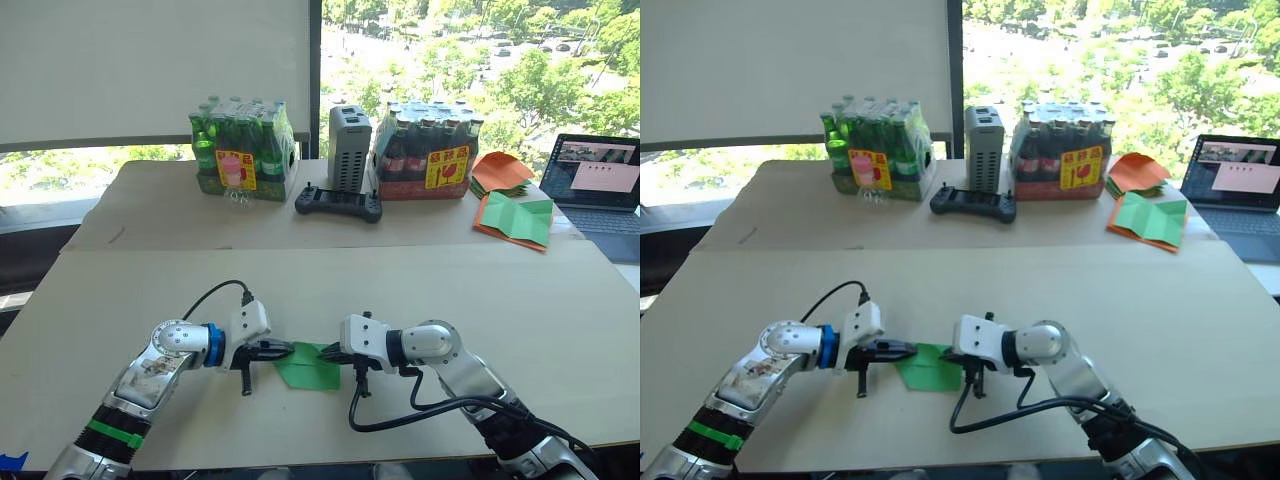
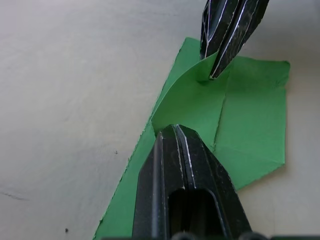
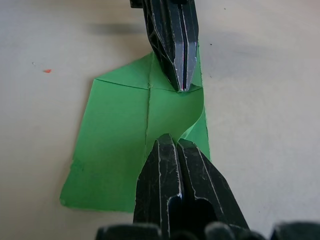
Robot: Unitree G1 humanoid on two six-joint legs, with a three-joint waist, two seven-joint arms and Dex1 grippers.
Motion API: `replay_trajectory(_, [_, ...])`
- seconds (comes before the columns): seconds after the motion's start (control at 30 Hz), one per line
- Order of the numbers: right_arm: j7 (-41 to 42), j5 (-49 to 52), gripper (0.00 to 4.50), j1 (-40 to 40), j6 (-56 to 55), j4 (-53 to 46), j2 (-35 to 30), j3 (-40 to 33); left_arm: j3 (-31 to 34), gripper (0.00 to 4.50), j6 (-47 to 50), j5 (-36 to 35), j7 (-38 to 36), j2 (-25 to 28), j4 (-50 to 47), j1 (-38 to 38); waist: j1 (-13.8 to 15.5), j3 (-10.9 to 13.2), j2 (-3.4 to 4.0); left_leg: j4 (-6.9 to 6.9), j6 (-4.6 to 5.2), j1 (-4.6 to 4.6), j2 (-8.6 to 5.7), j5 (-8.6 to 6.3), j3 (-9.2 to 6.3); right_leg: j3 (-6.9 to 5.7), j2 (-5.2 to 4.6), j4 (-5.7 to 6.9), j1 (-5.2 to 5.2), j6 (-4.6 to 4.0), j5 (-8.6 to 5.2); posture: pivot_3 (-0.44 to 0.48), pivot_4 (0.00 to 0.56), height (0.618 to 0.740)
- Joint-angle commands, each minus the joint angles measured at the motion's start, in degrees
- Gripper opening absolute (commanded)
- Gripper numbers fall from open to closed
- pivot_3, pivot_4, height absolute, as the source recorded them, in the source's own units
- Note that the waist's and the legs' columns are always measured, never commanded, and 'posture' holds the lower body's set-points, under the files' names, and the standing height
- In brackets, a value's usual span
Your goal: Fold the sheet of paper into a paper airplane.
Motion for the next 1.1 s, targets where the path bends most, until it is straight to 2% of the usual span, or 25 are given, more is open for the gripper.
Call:
replay_trajectory(0.03, [-0.5, -0.7, 0.04, 0.5, 1.3, -1.1, 0.0, 0.9, -1.5, 0.00, -1.3, 2.3, -0.4, 0.8, 0.8, 1.1, 0.0, 0.0, 0.00, 0.00, 0.00, 0.00, 0.00, 0.00, 0.00, 0.00, 0.00, 0.00, 0.00, 0.00, 0.00, 0.000, 0.150, 0.678])
replay_trajectory(0.1, [-2.4, -0.7, 0.04, 0.5, 1.3, -1.3, 0.8, -0.1, -1.8, 0.00, -1.6, 2.9, -0.2, 0.7, 1.4, 1.6, 0.0, 0.0, 0.00, 0.00, 0.00, 0.03, 0.00, 0.00, 0.00, 0.00, 0.00, 0.00, 0.02, 0.00, 0.00, 0.000, 0.150, 0.678])
replay_trajectory(0.2, [-3.2, 2.5, 0.88, 0.5, 4.9, -3.9, 2.4, -2.3, -2.1, 0.00, -2.4, 3.5, 0.3, 0.0, 2.6, 2.0, 0.0, 0.0, 0.00, -0.01, 0.00, 0.06, 0.01, 0.00, 0.00, 0.01, 0.01, 0.01, 0.04, 0.00, 0.00, 0.000, 0.150, 0.678])
replay_trajectory(0.3, [-3.7, 3.9, 1.91, 0.6, 5.8, -7.0, 2.8, -3.4, -2.1, 0.00, -2.3, 3.2, 0.1, -0.1, 2.4, 2.3, 0.1, 0.0, 0.00, 0.00, 0.00, 0.06, 0.00, 0.00, 0.00, 0.01, -0.01, 0.02, 0.03, 0.00, 0.00, 0.000, 0.150, 0.678])
replay_trajectory(0.53, [-4.7, 4.4, 1.91, 0.7, 5.4, -11.8, 3.7, -1.8, -2.0, 0.00, -2.5, 3.4, 0.3, -0.2, 2.6, 2.5, 0.1, 0.0, 0.00, -0.01, 0.01, 0.06, 0.00, -0.01, 0.00, 0.00, 0.00, 0.00, 0.03, 0.00, 0.00, 0.000, 0.150, 0.678])
replay_trajectory(0.67, [-4.9, 0.6, 0.75, 1.1, 4.9, -9.1, 2.4, 1.5, -1.9, 0.00, -2.5, 3.4, 0.3, -0.2, 2.4, 2.4, 0.1, 0.0, 0.01, -0.01, 0.01, 0.06, -0.01, 0.00, 0.00, 0.00, 0.00, 0.00, 0.04, 0.00, 0.00, 0.000, 0.150, 0.678])
replay_trajectory(0.73, [-5.1, -0.3, 0.02, 0.9, 4.8, -7.5, 2.4, 2.7, -1.9, 0.00, -2.6, 3.4, 0.3, -0.1, 2.3, 2.4, 0.1, 0.0, 0.01, -0.01, 0.01, 0.06, -0.01, -0.01, 0.00, 0.00, 0.00, 0.00, 0.04, 0.00, 0.00, 0.000, 0.150, 0.678])
replay_trajectory(1.1, [-6.0, -2.7, 0.02, -0.5, 4.7, -2.3, 4.5, 4.6, -1.8, 0.00, -3.2, 3.8, 0.6, 0.1, 2.3, 2.6, 0.1, 0.0, 0.01, -0.01, 0.01, 0.06, -0.01, 0.00, 0.00, 0.00, 0.00, 0.01, 0.03, 0.00, 0.00, 0.000, 0.150, 0.678])
